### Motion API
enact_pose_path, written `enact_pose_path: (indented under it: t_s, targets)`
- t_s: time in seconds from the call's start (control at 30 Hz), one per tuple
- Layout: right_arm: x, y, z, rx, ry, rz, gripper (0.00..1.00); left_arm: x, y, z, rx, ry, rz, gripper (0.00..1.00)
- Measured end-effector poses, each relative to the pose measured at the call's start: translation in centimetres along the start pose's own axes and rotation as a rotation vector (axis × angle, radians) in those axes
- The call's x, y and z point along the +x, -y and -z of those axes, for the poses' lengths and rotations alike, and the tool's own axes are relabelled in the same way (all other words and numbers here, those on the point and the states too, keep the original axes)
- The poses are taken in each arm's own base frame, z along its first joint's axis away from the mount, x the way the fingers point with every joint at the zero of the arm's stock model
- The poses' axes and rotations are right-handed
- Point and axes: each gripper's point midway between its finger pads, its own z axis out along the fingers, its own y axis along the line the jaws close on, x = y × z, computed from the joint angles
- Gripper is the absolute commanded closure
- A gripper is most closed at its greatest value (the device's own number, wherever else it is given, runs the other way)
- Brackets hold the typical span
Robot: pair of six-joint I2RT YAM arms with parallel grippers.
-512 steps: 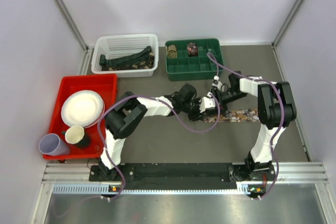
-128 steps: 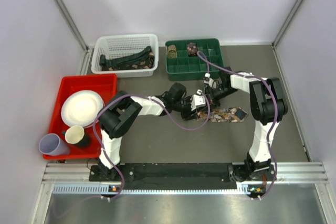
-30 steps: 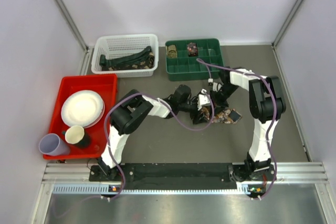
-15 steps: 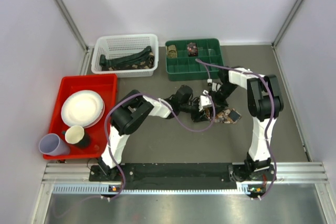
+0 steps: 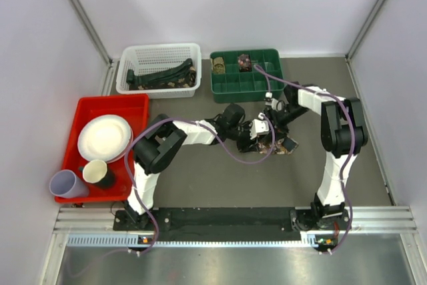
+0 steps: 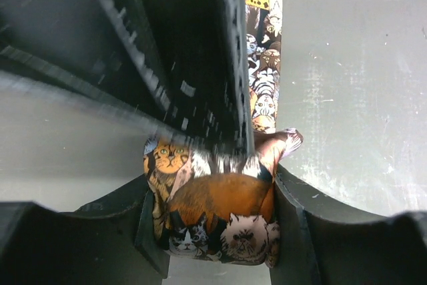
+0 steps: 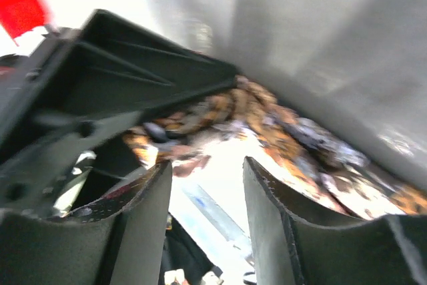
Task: Roll the ties
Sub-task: Roll the tie at the center of the board.
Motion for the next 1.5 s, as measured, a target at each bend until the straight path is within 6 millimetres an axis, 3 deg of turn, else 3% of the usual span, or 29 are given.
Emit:
enact_pose_path:
  t_s: [0.23, 0.5, 0.57, 0.6, 0.63, 0.73, 0.93, 0.97, 1.13, 1.2, 1.5]
  targets:
    - [-0.6, -2.3, -0.6, -0.111, 0.031, 0.005, 0.55, 0.1, -0.1, 0.0, 0.019, -0.042, -0.006, 0.98]
    - [-0.8, -2.5, -0.7, -0.114, 0.034, -0.007, 0.55, 0.2, -0.1, 0.1, 0.024, -0.053, -0.011, 0.98]
    - [-0.8, -2.6, -0.8, -0.115, 0.035, -0.008, 0.74, 0.2, -0.1, 0.1, 0.025, -0.054, -0.010, 0.98]
    - [-0.9, -2.5, -0.8, -0.109, 0.036, -0.006, 0.96, 0.2, -0.1, 0.1, 0.025, -0.054, -0.011, 0.98]
    - [-0.9, -2.3, -0.8, -0.101, 0.038, -0.002, 1.00, 0.2, -0.1, 0.1, 0.025, -0.055, -0.011, 0.96]
    - [-0.9, -2.0, -0.8, -0.079, 0.036, -0.008, 1.00, 0.3, -0.2, 0.2, 0.027, -0.055, -0.010, 0.85]
    - [-0.8, -1.6, -0.8, -0.053, 0.034, -0.012, 1.00, 0.2, -0.2, 0.2, 0.027, -0.054, -0.008, 0.43]
    - [-0.8, -1.5, -0.8, -0.048, 0.034, -0.012, 1.00, 0.2, -0.2, 0.2, 0.025, -0.050, -0.006, 0.29]
    - [-0.7, -0.7, -1.1, 0.014, 0.027, -0.015, 1.00, -0.3, 0.0, 0.1, 0.022, -0.006, 0.016, 0.06]
    - [-0.8, -0.4, -1.0, 0.036, 0.029, -0.016, 1.00, -0.6, 0.0, 0.0, 0.021, 0.015, 0.027, 0.01]
    - [-0.8, 0.4, -0.9, 0.144, 0.017, -0.004, 1.00, -1.2, -0.1, -0.2, -0.012, 0.116, 0.094, 0.01]
